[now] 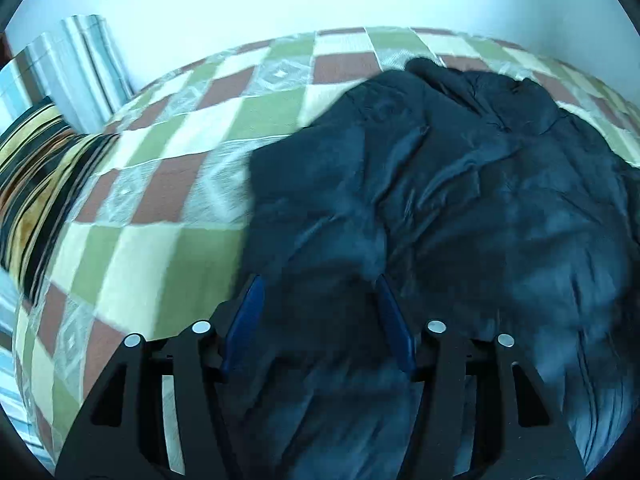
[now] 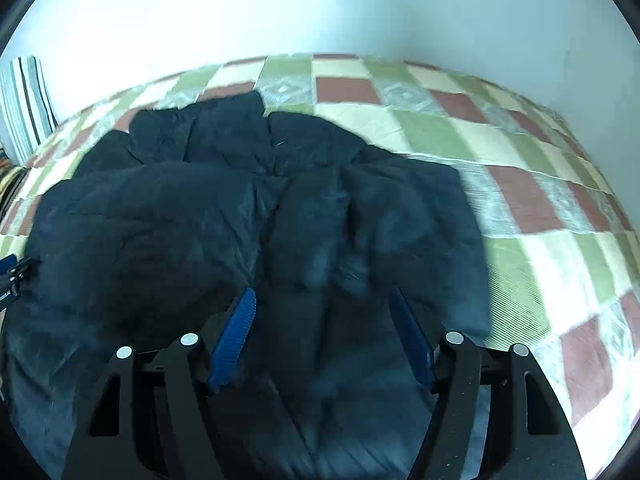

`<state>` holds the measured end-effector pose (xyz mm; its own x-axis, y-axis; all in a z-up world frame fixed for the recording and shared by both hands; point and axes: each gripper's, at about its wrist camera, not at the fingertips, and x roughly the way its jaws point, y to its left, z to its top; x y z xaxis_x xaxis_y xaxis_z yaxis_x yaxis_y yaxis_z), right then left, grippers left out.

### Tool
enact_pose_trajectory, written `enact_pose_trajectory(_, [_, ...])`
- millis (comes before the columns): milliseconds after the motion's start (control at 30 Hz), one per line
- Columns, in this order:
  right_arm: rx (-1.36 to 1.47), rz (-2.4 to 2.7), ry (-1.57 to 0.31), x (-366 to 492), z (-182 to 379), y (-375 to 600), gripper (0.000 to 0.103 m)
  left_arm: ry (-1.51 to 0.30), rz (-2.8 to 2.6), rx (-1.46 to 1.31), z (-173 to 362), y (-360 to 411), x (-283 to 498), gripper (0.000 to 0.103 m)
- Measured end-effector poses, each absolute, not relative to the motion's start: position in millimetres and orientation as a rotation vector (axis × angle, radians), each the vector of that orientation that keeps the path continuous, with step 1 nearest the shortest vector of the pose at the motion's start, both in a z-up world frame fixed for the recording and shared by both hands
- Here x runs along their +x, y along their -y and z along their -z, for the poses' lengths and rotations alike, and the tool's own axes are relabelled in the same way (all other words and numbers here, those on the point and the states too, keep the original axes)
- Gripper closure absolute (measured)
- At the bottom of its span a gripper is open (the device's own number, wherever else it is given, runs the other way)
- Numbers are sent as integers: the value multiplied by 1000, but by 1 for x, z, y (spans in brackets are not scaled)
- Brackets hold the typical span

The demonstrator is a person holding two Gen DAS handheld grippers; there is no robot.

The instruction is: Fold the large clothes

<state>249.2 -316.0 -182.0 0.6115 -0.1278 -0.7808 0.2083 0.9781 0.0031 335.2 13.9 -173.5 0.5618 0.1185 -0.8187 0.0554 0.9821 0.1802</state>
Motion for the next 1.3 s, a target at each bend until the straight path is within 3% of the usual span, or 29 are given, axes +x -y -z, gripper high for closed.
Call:
enact_pose_trajectory(67, [107, 202, -887, 220, 176, 327, 34, -962, -44, 171, 165, -30, 308, 31])
enact_pose_trajectory(200, [131, 247, -900, 151, 175, 355, 34, -977, -60, 122, 162, -70, 236, 25])
enact_pose_trajectory(467, [195, 314, -970, 39, 201, 386, 30, -1094, -22, -14, 183, -115, 118, 20])
enact_pose_trajectory(567, [231, 306, -979, 12, 211, 390, 24, -1081, -17, -77, 188, -125, 94, 17])
enact_pose_trajectory(900, [357, 230, -966, -21, 227, 378, 24, -1042, 19, -142, 192, -134, 78, 16])
enact_pose_trajectory(967, [361, 220, -960, -26, 228, 374, 28, -1034, 35, -147, 193, -133, 75, 23])
enact_pose_trajectory(1033, [375, 196, -956, -29, 227, 370, 44, -1033, 58, -157, 193, -132, 73, 32])
enact_pose_trajectory(1067, [385, 183, -956, -30, 227, 368, 48, -1034, 75, -167, 193, -132, 72, 39])
enact_pose_trajectory(1300, [430, 145, -953, -34, 227, 365, 70, -1041, 156, -245, 194, -134, 67, 63])
